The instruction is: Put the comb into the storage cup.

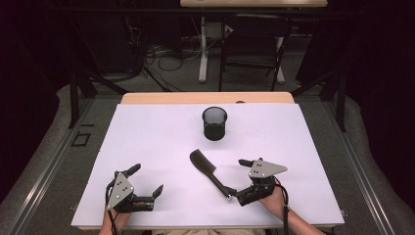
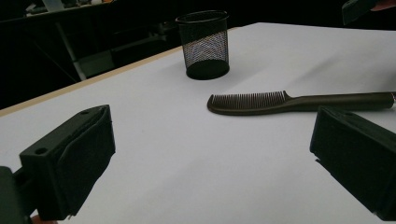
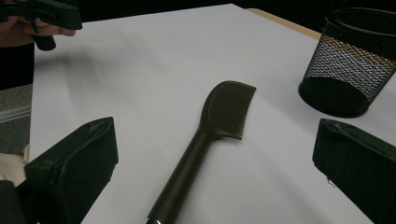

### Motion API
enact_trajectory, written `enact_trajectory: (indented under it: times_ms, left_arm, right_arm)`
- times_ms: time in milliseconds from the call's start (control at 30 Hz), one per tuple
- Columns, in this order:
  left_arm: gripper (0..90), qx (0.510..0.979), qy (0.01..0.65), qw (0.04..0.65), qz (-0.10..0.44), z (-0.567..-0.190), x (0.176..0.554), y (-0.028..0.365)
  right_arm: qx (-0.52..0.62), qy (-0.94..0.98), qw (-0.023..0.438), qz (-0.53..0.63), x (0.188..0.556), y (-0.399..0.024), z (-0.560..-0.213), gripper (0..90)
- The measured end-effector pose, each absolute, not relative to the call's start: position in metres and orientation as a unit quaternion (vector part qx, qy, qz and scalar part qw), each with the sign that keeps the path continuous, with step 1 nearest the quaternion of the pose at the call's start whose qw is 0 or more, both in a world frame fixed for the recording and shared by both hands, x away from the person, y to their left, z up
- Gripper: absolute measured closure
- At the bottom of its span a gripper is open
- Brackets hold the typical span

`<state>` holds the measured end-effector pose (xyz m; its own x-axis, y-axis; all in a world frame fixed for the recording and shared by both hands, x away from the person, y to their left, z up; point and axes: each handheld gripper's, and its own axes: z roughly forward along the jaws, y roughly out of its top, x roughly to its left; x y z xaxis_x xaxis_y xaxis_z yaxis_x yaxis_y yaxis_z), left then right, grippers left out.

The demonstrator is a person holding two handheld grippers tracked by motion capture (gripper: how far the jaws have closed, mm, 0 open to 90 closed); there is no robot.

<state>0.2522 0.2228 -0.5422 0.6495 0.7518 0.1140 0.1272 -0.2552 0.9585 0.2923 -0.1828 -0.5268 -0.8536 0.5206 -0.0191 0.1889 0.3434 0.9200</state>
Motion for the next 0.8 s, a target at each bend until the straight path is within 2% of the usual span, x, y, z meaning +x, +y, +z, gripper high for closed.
enact_trajectory:
  times_ms: [633,733,767,800]
  left_arm:
    - [0.2,0.737,0.299,0.532,0.292,-0.542,0.252,0.223]
    - [0.2,0.737,0.296,0.531,0.294,-0.542,0.252,0.223]
    - [0.2,0.738,0.297,0.531,0.293,-0.542,0.252,0.223]
    - [0.2,0.738,0.297,0.531,0.293,-0.542,0.252,0.223]
  right_arm:
    - [0.212,0.815,0.134,0.523,0.293,-0.17,-0.529,0.1]
    - [0.209,0.815,0.134,0.523,0.292,-0.169,-0.528,4.6]
    - [0.206,0.815,0.135,0.524,0.29,-0.169,-0.528,12.7]
    - [0.206,0.815,0.135,0.524,0.29,-0.169,-0.528,12.7]
